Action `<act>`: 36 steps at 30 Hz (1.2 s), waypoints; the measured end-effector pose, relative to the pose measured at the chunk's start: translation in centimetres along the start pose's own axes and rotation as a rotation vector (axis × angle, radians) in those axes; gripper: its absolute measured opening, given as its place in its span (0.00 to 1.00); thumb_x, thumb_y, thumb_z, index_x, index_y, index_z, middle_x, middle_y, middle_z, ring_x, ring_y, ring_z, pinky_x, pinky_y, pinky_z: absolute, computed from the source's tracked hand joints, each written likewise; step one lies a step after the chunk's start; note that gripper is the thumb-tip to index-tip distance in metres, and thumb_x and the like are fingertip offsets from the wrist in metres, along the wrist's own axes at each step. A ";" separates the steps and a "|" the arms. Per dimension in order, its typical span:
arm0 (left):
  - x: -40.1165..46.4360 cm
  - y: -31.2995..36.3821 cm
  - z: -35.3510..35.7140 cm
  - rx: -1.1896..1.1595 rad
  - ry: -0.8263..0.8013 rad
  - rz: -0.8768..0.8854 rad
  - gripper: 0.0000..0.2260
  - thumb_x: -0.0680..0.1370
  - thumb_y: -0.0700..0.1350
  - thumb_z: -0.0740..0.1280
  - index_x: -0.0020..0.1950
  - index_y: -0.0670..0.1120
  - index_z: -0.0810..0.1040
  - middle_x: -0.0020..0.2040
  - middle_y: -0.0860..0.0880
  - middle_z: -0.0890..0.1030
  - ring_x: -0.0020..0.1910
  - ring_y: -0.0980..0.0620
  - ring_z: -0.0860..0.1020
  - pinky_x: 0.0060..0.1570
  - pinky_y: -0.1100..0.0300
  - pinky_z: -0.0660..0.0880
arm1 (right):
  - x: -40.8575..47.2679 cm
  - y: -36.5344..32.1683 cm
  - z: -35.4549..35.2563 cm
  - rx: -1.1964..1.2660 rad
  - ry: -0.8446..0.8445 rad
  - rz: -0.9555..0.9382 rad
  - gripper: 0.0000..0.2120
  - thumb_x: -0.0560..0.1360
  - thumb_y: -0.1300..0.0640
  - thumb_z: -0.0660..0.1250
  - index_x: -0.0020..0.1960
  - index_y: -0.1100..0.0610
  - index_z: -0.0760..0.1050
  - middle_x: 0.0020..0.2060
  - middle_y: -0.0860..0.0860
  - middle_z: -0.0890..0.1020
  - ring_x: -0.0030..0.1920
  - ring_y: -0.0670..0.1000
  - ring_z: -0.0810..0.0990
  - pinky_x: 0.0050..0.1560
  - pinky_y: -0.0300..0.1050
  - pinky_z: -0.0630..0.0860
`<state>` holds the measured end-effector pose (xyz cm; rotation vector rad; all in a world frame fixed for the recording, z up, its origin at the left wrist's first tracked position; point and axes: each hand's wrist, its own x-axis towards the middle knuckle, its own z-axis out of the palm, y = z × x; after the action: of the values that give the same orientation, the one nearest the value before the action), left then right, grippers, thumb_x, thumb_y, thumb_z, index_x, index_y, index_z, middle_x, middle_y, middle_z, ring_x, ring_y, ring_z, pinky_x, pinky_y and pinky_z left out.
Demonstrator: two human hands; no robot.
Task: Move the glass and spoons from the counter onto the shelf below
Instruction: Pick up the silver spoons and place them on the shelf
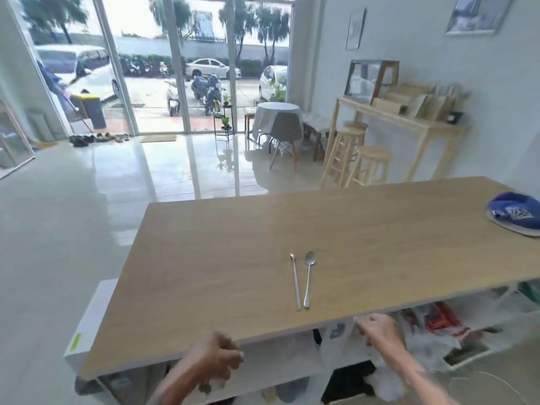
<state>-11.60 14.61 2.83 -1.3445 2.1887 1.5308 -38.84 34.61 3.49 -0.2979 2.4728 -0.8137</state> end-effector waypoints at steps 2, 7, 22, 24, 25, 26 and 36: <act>1.6 3.6 -0.2 -0.026 0.059 0.079 0.08 0.75 0.40 0.71 0.35 0.43 0.84 0.31 0.45 0.82 0.27 0.49 0.77 0.36 0.57 0.71 | 1.2 -2.3 -0.8 0.014 -0.004 -0.048 0.12 0.74 0.55 0.69 0.33 0.57 0.78 0.31 0.55 0.82 0.33 0.53 0.78 0.37 0.43 0.70; 7.0 10.8 0.4 0.001 0.181 0.135 0.06 0.72 0.46 0.71 0.40 0.46 0.85 0.31 0.50 0.84 0.27 0.58 0.78 0.31 0.66 0.73 | 5.7 -8.2 0.3 0.018 -0.087 -0.078 0.10 0.70 0.55 0.70 0.31 0.55 0.77 0.36 0.56 0.86 0.29 0.50 0.78 0.30 0.37 0.71; 19.9 16.9 7.0 0.120 0.332 -0.141 0.13 0.75 0.49 0.71 0.52 0.40 0.84 0.50 0.42 0.86 0.52 0.43 0.84 0.49 0.55 0.79 | 16.9 -13.1 6.3 -0.423 -0.187 -0.067 0.18 0.74 0.57 0.65 0.62 0.58 0.79 0.61 0.54 0.81 0.62 0.56 0.80 0.55 0.44 0.77; 20.3 17.3 6.8 0.144 0.329 -0.174 0.08 0.75 0.43 0.67 0.48 0.41 0.84 0.46 0.44 0.85 0.50 0.44 0.84 0.44 0.56 0.78 | 17.4 -13.2 6.1 -0.453 -0.218 -0.088 0.17 0.74 0.59 0.62 0.62 0.58 0.79 0.61 0.55 0.81 0.62 0.57 0.80 0.54 0.44 0.77; 20.4 17.3 6.6 0.137 0.319 -0.187 0.05 0.75 0.42 0.67 0.43 0.43 0.82 0.41 0.47 0.83 0.47 0.46 0.83 0.40 0.58 0.77 | 17.6 -13.2 6.0 -0.466 -0.233 -0.097 0.17 0.74 0.59 0.62 0.61 0.57 0.80 0.60 0.55 0.82 0.61 0.57 0.80 0.52 0.44 0.76; 20.4 17.2 6.3 0.117 0.312 -0.189 0.05 0.74 0.42 0.67 0.38 0.44 0.79 0.37 0.48 0.80 0.44 0.46 0.82 0.38 0.59 0.75 | 17.7 -13.2 5.9 -0.474 -0.247 -0.108 0.17 0.74 0.59 0.62 0.60 0.57 0.80 0.59 0.55 0.82 0.60 0.56 0.81 0.50 0.43 0.75; 18.7 13.3 5.4 -0.137 0.296 -0.119 0.07 0.69 0.40 0.68 0.31 0.45 0.81 0.27 0.48 0.80 0.22 0.56 0.76 0.24 0.68 0.71 | 16.7 -12.0 4.3 -0.352 -0.353 -0.183 0.16 0.68 0.55 0.61 0.51 0.57 0.81 0.52 0.57 0.86 0.52 0.58 0.85 0.52 0.45 0.82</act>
<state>-34.16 9.21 -1.25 -1.8147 2.1468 1.5466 -50.07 17.04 1.08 -0.7351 2.2598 -0.3481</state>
